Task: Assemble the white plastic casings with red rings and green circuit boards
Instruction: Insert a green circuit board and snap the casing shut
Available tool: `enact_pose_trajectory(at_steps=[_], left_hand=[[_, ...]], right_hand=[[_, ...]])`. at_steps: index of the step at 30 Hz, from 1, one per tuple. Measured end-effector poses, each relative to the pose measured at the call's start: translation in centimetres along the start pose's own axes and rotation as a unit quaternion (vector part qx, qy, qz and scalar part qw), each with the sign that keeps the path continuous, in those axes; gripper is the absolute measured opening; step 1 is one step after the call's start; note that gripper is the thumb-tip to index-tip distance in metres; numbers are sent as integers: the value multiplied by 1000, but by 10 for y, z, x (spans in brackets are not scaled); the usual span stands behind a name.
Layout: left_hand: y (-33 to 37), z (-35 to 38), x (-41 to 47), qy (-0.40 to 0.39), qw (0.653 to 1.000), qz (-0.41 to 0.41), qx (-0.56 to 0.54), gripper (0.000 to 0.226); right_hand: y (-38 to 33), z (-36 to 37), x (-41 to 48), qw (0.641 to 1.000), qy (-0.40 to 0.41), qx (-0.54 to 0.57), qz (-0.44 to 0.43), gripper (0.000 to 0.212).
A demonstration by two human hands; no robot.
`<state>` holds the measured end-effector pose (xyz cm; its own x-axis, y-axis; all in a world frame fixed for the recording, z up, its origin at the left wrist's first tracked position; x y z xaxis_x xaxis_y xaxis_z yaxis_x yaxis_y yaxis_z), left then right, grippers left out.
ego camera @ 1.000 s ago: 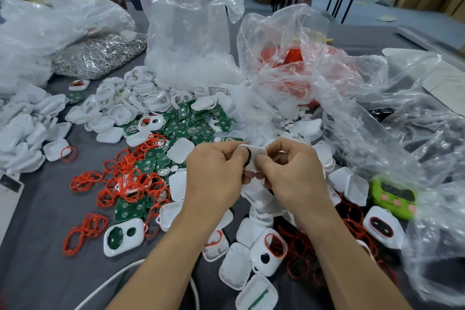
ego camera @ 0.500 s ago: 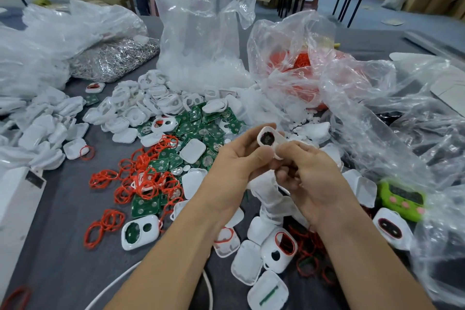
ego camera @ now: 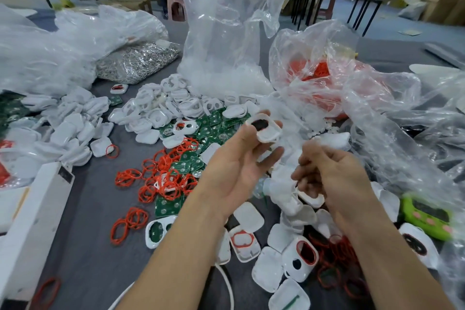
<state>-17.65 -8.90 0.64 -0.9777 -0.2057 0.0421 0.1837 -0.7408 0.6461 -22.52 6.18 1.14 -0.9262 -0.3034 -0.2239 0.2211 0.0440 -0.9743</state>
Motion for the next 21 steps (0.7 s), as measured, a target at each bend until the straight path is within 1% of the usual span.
enact_pose_trajectory(at_steps=[1,3,5,6,8,10,12,13,15,18,19,21], left_hand=[[9,-4,0,1,1000,9,-6,39],[31,-17,-1,10,999,39,-18,34],[52,-31,-3,26,996,70,-45,35],[61,-38,-5,36,994,83,-57,37],[71,-49,-7,54,991,99,-72,40],[73,-55,-7,68,989,99,-86,42],[70,-58,-7,77,988,93,-92,44],[68,-59,-7,81,988,90,-95,45],[64,-61,-5,84,987,88,-104,42],[60,-60,-3,84,987,84,-109,37],[59,-60,-3,83,987,82,-108,36],[56,-56,-2,75,989,76,-105,37]], right_hand=[[-3,5,2,999,-5,-33,-21,29],[-8,23,7,988,-10,-140,-68,25],[-13,46,15,960,-13,-259,-106,20],[-15,62,19,943,-30,-309,-116,18],[-12,93,25,899,-85,-415,-114,17],[-9,118,28,840,-136,-512,-122,20],[-11,130,28,793,-151,-571,-145,17],[-11,131,29,778,-151,-591,-150,14],[-10,125,29,762,-138,-615,-146,10],[-12,107,27,762,-91,-625,-144,7],[-13,102,25,755,-67,-636,-144,9],[-16,90,23,724,-18,-674,-146,16]])
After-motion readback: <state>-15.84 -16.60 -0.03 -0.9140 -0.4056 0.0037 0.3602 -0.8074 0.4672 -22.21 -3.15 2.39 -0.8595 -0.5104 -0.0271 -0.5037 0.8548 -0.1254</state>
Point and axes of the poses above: each hand's wrist, its own x-axis towards the middle knuckle, its own z-axis out of the palm, y = z × x, the point moved 9 cm from there along x, towards the middle knuckle, and after that the axes turned 5 degrees about z, right-handed, at the moved point
